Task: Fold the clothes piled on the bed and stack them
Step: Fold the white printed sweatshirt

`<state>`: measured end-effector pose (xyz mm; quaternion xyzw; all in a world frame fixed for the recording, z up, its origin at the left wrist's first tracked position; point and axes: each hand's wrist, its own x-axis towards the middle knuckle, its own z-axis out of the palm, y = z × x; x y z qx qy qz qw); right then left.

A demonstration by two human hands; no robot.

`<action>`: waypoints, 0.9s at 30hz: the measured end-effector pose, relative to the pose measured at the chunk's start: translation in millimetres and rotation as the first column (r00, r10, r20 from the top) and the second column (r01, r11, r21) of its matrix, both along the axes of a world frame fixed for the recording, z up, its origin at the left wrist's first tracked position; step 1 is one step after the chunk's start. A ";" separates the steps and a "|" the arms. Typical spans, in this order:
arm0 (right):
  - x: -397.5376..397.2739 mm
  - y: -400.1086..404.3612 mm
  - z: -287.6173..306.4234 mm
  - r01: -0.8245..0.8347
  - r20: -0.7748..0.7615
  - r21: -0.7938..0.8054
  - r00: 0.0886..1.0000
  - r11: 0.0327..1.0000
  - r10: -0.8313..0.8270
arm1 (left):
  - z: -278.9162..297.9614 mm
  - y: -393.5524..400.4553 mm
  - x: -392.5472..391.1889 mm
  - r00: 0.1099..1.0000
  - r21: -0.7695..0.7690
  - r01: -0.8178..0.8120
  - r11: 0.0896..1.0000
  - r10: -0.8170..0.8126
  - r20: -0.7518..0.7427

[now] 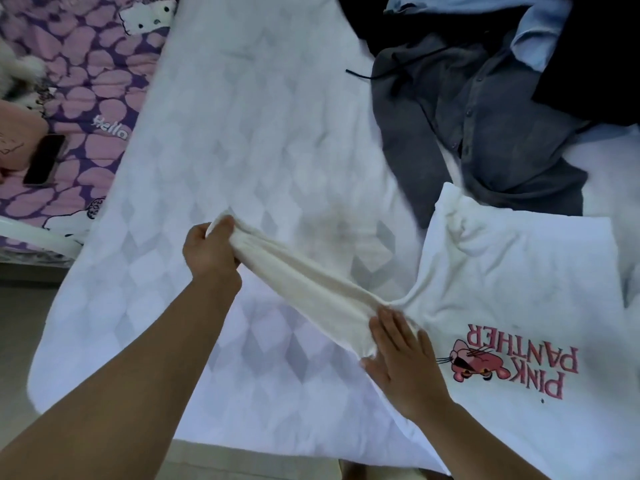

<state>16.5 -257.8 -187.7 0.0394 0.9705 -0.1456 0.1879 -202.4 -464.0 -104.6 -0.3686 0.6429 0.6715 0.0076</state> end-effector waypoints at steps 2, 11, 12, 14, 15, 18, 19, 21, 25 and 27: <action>3.9 9.8 9.7 0.058 -0.039 -0.093 0.997 0.994 -0.062 | 24.6 22.9 3.2 0.991 -0.040 0.119 0.992 -0.122 -0.060; 34.1 74.2 49.5 0.649 -0.033 -0.289 0.728 0.704 -0.685 | 71.3 160.5 103.3 0.577 -0.075 0.808 0.585 -0.810 -0.103; 41.8 86.1 51.4 0.655 -0.021 -0.265 0.730 0.708 -0.683 | 69.6 176.8 118.3 0.525 -0.071 0.843 0.533 -0.844 -0.107; 57.0 108.4 58.4 0.678 -0.014 -0.218 0.718 0.702 -0.696 | 65.9 208.2 149.1 0.445 -0.068 0.889 0.454 -0.889 -0.110; 66.0 119.9 58.0 0.689 -0.008 -0.200 0.710 0.697 -0.704 | 63.1 222.7 163.9 0.420 -0.049 0.903 0.427 -0.901 -0.112; 90.9 148.9 57.3 0.729 0.015 -0.173 0.674 0.662 -0.739 | 57.0 256.5 202.3 0.317 0.103 0.947 0.305 -0.938 -0.141; 100.0 157.2 57.4 0.763 0.033 -0.185 0.635 0.619 -0.772 | 55.9 264.0 213.6 0.229 0.128 0.969 0.212 -0.964 -0.137; 112.9 168.7 57.2 0.811 0.010 -0.186 0.566 0.554 -0.825 | 40.8 266.7 229.4 0.031 -0.004 1.000 0.031 -0.996 -0.078; 125.4 181.2 52.5 0.857 0.128 -0.255 0.489 0.448 -0.863 | -7.4 229.4 238.7 0.082 -0.548 0.836 0.032 -0.994 0.068; 125.1 180.5 50.2 0.866 0.152 -0.316 0.448 0.386 -0.881 | -28.0 202.2 240.2 0.202 -0.732 0.681 0.010 -0.964 0.175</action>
